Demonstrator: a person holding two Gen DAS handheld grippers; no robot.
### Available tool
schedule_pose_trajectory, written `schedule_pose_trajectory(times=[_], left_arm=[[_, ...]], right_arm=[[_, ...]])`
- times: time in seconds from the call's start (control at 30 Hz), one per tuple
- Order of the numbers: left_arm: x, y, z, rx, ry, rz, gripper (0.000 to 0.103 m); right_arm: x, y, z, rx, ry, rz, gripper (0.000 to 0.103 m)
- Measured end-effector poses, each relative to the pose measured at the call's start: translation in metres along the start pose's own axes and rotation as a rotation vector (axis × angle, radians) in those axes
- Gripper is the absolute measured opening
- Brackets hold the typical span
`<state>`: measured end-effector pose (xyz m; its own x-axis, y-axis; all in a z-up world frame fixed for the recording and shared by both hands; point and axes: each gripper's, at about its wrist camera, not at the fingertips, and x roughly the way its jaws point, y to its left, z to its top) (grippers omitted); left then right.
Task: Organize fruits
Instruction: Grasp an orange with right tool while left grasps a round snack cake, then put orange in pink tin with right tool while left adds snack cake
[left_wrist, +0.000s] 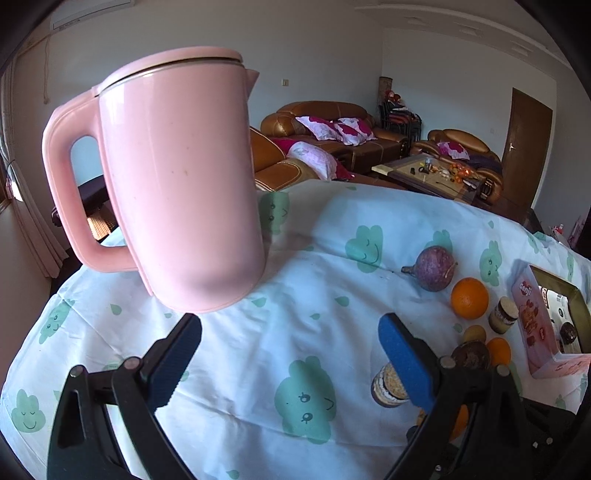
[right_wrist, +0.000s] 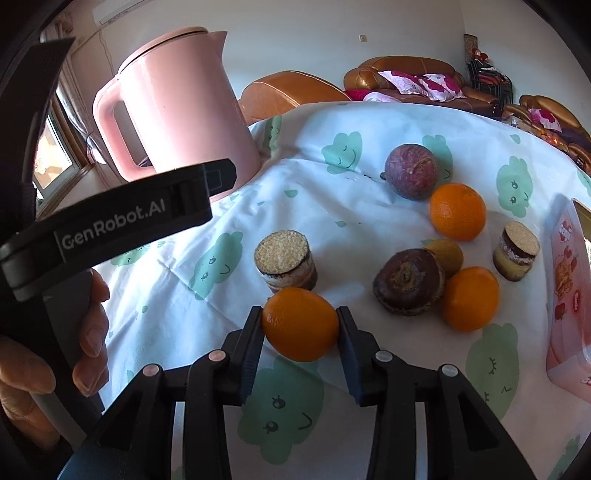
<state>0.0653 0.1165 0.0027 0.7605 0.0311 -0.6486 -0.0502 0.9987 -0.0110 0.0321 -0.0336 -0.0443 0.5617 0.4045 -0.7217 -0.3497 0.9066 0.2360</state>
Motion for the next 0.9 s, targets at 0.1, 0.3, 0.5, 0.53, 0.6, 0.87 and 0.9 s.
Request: schedule_pose_trajectory(times=[0.1, 0.3, 0.5, 0.53, 0.6, 0.87, 0.9], left_arm=[[0.002, -0.01, -0.004, 0.022, 0.019, -0.078, 0.096], [0.011, -0.048, -0.016, 0.135, 0.069, -0.165, 0.075], [0.039, -0.067, -0.026, 0.212, 0.175, -0.146, 0.048], [0.039, -0.067, -0.026, 0.21, 0.174, -0.165, 0.039], [0.037, -0.067, -0.026, 0.205, 0.163, -0.147, 0.037], [0.012, -0.045, -0.02, 0.091, 0.01, -0.169, 0.036], [0.007, -0.045, -0.019, 0.084, -0.026, -0.169, 0.036]], right_arm=[[-0.033, -0.019, -0.011, 0.004, -0.086, -0.05, 0.041], [-0.09, -0.06, -0.018, 0.017, -0.265, -0.198, 0.041], [-0.111, -0.084, -0.014, 0.077, -0.324, -0.241, 0.041], [-0.11, -0.087, -0.014, 0.093, -0.319, -0.234, 0.041], [-0.108, -0.092, -0.015, 0.117, -0.305, -0.218, 0.041], [-0.112, -0.098, -0.015, 0.139, -0.337, -0.232, 0.041], [-0.114, -0.099, -0.015, 0.137, -0.345, -0.239, 0.041]])
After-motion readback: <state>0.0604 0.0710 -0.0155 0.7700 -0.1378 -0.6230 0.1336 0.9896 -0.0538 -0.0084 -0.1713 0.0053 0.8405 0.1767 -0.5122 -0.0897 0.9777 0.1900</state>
